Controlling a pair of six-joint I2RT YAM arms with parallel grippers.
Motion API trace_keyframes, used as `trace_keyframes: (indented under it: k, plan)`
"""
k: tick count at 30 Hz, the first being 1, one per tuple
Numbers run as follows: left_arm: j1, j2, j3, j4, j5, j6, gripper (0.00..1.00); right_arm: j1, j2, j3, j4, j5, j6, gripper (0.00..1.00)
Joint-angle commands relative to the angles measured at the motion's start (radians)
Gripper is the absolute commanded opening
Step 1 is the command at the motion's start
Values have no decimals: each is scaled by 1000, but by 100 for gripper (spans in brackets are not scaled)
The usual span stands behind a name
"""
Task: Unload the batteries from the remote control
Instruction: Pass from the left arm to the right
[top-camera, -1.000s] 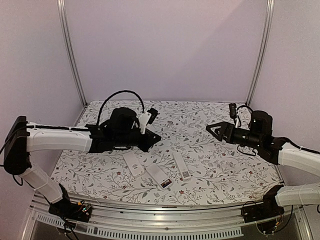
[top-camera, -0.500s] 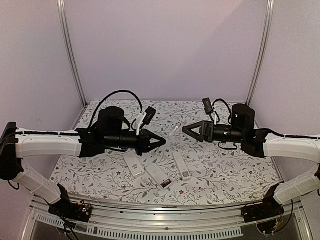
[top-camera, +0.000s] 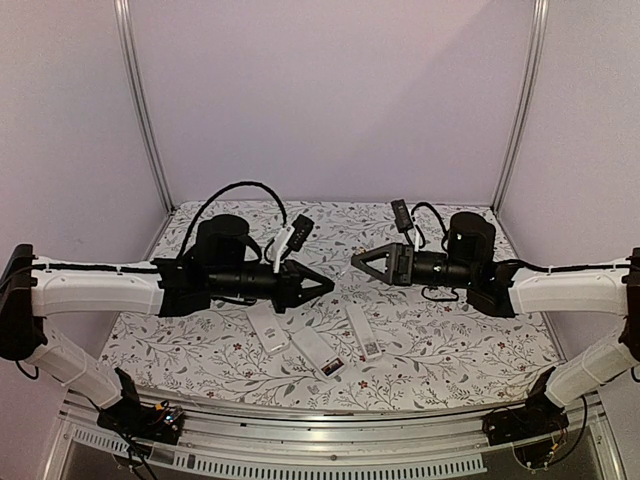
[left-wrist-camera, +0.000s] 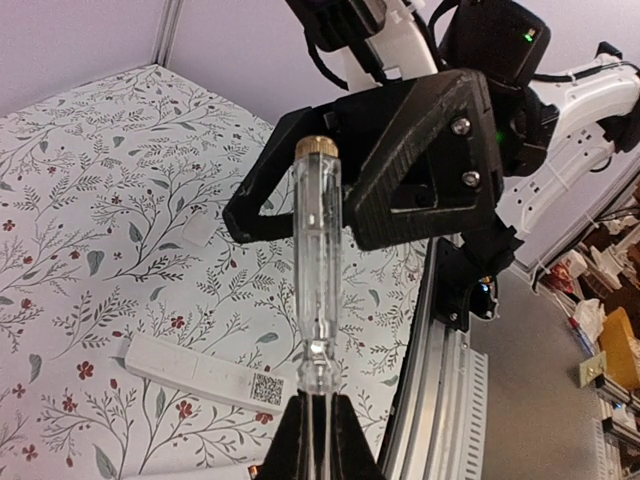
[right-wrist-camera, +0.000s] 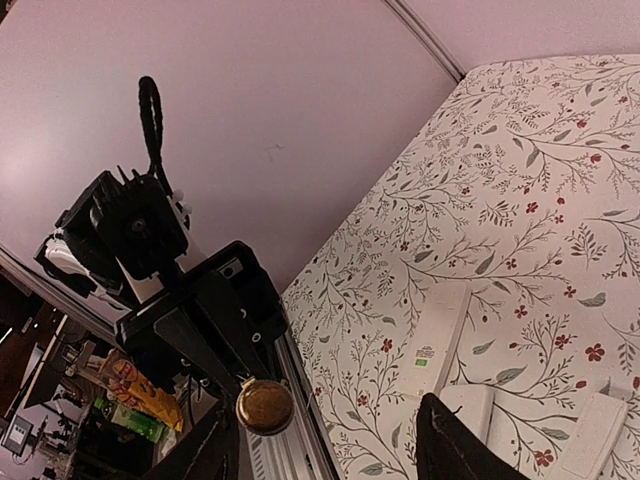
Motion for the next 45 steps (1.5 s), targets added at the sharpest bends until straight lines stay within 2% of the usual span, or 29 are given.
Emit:
trace_keyframes:
  k: [1,13,21,30,41,45]
  plan:
    - [-26,-8,-12,-1,-47,14,0,7,12,11,58,7,33,57]
    - [-72,3,2,-48,-224,62,0,8,39,21,51,44,98,44]
    - [-106,24,22,-81,-324,94,0,8,69,40,48,53,149,42]
    - [-139,42,44,-110,-452,109,0,17,115,80,-13,88,218,32]
    - [-155,57,53,-130,-518,112,0,32,139,94,-38,116,245,24]
    - [-161,61,57,-137,-537,119,0,32,149,95,-40,122,254,17]
